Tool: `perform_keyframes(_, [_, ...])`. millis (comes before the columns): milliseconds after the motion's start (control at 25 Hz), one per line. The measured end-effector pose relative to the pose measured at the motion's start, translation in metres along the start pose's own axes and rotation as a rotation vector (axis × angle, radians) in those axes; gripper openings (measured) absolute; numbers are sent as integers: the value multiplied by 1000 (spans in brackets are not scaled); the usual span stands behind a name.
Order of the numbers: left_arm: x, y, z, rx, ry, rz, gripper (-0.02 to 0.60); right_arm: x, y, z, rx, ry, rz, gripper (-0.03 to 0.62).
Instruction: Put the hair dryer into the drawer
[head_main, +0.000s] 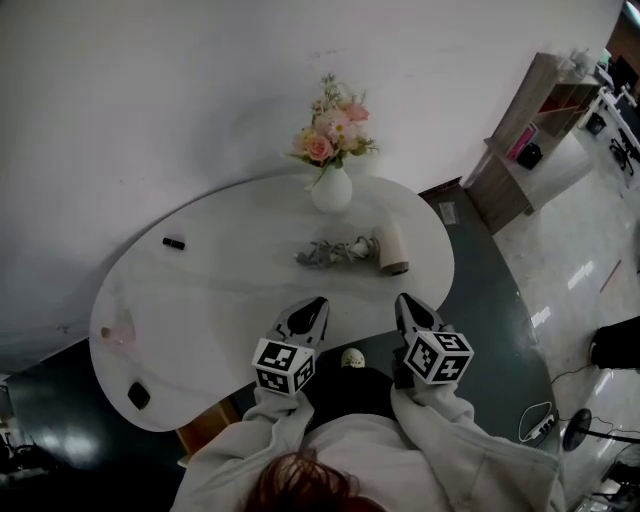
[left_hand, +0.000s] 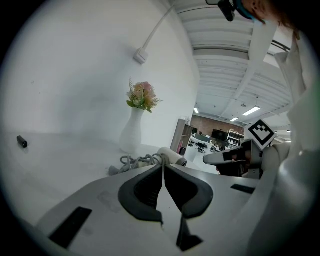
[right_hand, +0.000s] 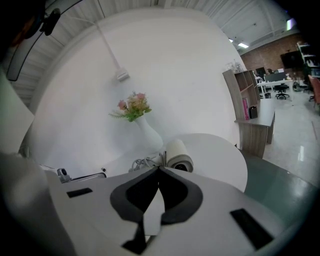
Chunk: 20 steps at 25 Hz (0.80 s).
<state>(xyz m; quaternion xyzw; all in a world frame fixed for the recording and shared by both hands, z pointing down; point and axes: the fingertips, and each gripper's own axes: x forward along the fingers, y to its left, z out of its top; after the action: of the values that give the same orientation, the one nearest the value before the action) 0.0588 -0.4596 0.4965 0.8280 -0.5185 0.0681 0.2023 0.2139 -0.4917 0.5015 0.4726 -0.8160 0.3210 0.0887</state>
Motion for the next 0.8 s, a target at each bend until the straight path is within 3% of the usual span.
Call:
perform_keyframes(480, [1, 12, 11, 28, -12, -50, 26, 9, 13, -21, 10, 26, 17, 49])
perform_keyframes(680, [24, 20, 23, 95, 14, -71, 29, 5, 4, -18, 27, 15, -17, 49])
perform_keyframes(720, [31, 19, 26, 109, 24, -93, 51, 5, 1, -19, 33, 18, -24, 49])
perform_keyframes(800, [46, 15, 26, 136, 69, -146, 201, 5, -3, -22, 44, 27, -34, 49])
